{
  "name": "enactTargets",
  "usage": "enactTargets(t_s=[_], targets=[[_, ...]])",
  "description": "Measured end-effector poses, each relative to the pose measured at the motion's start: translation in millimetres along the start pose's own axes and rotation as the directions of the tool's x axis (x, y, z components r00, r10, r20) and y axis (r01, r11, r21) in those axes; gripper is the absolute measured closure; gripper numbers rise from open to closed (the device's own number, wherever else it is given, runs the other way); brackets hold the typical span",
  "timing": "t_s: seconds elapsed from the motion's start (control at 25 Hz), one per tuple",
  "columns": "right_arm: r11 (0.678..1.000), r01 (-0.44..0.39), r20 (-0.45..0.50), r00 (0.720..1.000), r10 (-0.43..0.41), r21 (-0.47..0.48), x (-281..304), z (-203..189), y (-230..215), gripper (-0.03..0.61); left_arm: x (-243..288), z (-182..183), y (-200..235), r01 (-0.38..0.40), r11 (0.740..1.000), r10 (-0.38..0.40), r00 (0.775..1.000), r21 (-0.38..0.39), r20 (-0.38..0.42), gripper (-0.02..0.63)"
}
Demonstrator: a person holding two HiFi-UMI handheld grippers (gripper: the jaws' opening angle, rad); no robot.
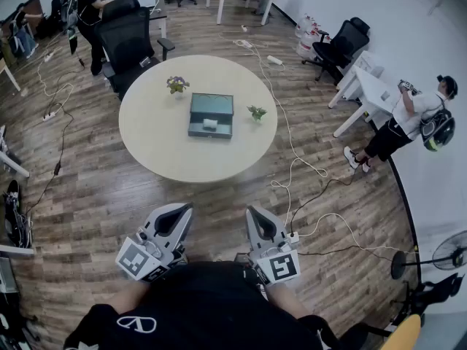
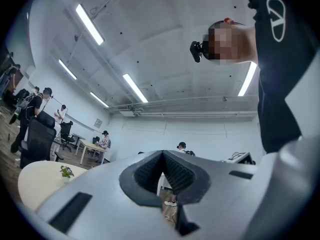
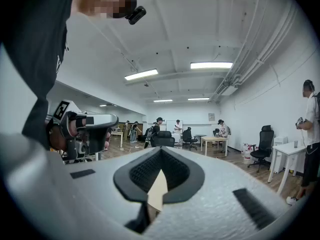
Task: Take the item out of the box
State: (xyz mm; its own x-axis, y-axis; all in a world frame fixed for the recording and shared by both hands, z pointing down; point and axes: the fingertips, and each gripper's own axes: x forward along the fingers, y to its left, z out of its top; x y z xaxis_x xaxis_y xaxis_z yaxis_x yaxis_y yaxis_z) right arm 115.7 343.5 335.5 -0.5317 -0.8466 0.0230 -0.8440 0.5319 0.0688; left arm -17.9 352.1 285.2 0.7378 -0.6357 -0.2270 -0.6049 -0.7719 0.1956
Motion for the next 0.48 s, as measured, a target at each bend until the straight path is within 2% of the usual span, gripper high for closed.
enactTargets(t_s=[0.28, 0.48], targets=[[1.000, -0.005, -0.002, 1.000, 0.005, 0.001, -0.8, 0.4, 0.4, 0.575, 1.0, 2.2, -2.0, 0.003, 1.000, -0.003, 1.000, 0.001, 0.002, 0.609], [0.998, -0.014, 0.052, 0.999, 0.010, 0.060, -4.9, 7.3, -3.8, 0.572, 0.7, 2.2, -2.5, -0.002, 1.000, 0.002, 1.000, -0.004, 0.001, 0.609]])
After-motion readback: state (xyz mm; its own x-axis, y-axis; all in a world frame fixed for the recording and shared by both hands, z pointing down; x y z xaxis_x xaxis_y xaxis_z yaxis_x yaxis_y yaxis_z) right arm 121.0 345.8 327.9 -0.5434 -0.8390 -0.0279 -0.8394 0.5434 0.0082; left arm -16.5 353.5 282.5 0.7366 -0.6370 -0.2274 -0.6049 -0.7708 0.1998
